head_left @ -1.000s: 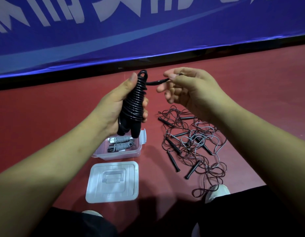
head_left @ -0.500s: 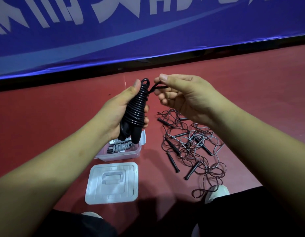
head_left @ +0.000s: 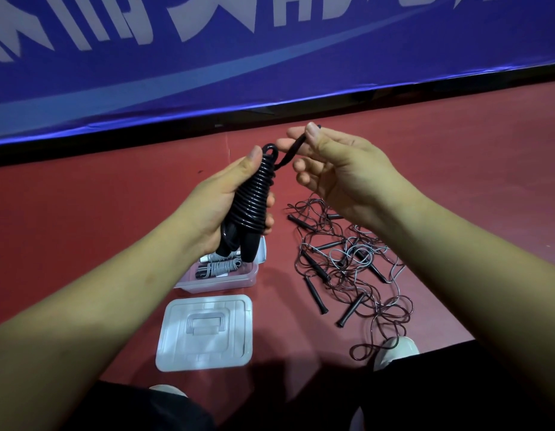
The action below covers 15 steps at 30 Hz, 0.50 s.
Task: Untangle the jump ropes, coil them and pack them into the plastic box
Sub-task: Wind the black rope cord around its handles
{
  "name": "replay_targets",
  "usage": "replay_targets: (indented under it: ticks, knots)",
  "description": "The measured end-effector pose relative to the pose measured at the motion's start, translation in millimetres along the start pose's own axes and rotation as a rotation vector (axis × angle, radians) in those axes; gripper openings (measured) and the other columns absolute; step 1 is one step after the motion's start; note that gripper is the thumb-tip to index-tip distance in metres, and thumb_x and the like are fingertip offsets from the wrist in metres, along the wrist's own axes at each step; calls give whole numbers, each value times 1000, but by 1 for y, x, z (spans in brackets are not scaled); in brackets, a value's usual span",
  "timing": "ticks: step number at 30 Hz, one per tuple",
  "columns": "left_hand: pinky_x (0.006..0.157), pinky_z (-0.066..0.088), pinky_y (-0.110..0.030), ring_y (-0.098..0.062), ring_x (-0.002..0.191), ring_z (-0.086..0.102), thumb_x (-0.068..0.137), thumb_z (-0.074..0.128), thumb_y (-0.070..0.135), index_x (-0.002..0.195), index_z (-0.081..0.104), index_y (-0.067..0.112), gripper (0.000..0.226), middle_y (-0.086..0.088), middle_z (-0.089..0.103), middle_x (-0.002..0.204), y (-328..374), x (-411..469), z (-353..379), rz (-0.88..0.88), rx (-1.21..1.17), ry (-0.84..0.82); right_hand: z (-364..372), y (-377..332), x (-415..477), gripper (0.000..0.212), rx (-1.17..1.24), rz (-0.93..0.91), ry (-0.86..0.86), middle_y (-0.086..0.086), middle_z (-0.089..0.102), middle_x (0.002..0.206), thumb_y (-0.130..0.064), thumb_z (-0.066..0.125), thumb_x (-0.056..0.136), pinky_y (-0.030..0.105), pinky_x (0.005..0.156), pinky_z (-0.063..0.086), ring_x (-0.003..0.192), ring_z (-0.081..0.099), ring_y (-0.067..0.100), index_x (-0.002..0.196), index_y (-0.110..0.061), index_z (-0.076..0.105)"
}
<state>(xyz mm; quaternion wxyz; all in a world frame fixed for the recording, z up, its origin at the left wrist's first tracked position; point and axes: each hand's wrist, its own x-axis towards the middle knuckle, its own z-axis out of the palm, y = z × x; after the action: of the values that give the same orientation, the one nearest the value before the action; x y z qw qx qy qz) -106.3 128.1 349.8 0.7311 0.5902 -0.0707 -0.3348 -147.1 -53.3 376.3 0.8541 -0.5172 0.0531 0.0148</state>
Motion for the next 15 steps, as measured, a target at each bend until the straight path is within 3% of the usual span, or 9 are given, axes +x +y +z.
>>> replay_targets:
  ticks: [5,10,15]
  knots:
    - [61,52,-37,-26,53,58,85,59,55,132,56,18,60,-12,58,73,0,0,0,48,53,25,3,4,1,6,-37,-19,-14,14,71,83,-9,55,98,19,52,46,53,51,10,97,-4,58]
    - [58,53,-35,-26,50,60,84,58,52,122,58,19,50,-12,60,73,1,-2,1,66,42,52,1,7,-1,9,-255,-40,-75,14,65,75,-5,59,94,21,49,42,53,47,12,89,-2,66]
    - [59,52,-36,-26,50,59,82,60,51,116,60,23,45,-12,60,72,2,-4,2,73,42,74,2,9,-3,14,-358,-35,-66,12,67,77,1,56,94,20,58,53,59,60,11,92,-1,70]
